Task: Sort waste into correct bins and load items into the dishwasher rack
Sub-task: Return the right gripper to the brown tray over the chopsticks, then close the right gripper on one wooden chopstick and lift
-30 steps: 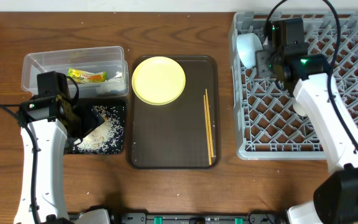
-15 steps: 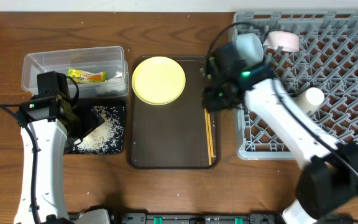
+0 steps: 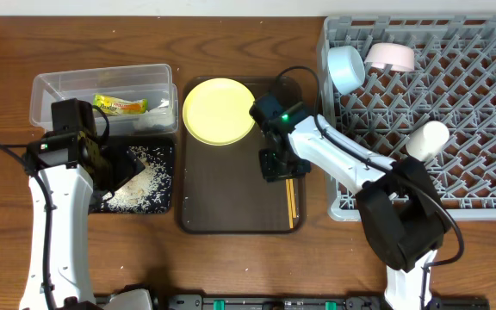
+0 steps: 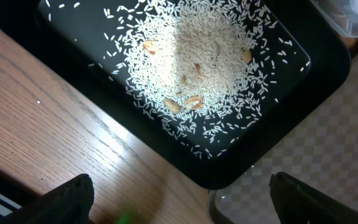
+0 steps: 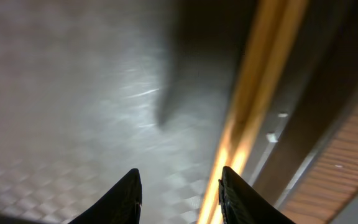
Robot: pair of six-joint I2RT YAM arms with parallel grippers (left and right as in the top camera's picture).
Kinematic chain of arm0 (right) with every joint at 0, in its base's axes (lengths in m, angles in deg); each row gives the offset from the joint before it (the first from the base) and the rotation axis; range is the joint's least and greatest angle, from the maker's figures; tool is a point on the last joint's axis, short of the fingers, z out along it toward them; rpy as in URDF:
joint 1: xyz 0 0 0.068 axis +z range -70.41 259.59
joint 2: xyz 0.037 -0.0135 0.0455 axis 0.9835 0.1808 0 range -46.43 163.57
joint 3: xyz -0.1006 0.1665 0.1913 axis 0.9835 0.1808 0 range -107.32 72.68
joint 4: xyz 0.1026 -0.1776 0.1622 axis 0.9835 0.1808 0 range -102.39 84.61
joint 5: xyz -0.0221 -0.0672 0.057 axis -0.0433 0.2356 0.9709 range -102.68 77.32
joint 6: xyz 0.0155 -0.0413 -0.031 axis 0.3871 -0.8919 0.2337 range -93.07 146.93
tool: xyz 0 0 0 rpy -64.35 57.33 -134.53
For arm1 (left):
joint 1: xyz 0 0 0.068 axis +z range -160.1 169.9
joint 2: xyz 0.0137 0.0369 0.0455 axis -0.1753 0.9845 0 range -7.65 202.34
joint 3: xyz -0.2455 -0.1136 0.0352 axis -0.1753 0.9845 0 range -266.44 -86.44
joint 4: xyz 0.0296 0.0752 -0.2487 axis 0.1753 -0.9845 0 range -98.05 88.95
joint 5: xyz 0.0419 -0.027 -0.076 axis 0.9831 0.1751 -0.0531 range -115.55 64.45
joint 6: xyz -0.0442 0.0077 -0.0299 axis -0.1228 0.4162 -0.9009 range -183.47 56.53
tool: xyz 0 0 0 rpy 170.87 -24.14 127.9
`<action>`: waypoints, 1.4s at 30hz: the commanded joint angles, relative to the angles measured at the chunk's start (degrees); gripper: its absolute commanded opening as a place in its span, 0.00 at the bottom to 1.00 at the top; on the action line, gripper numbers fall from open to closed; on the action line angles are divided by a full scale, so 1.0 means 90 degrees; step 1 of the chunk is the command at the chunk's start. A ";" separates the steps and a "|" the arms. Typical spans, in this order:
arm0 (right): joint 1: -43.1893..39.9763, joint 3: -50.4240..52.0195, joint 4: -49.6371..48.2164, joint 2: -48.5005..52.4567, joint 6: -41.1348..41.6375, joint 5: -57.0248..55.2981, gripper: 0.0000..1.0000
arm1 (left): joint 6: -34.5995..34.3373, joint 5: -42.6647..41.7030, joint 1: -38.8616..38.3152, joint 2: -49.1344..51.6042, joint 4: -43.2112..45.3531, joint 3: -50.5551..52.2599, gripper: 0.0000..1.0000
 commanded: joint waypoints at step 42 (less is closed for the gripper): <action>0.0080 -0.0012 0.0032 -0.0063 0.0265 -0.0678 0.45 | -0.0002 0.0017 0.0034 -0.0056 -0.0019 0.0027 0.93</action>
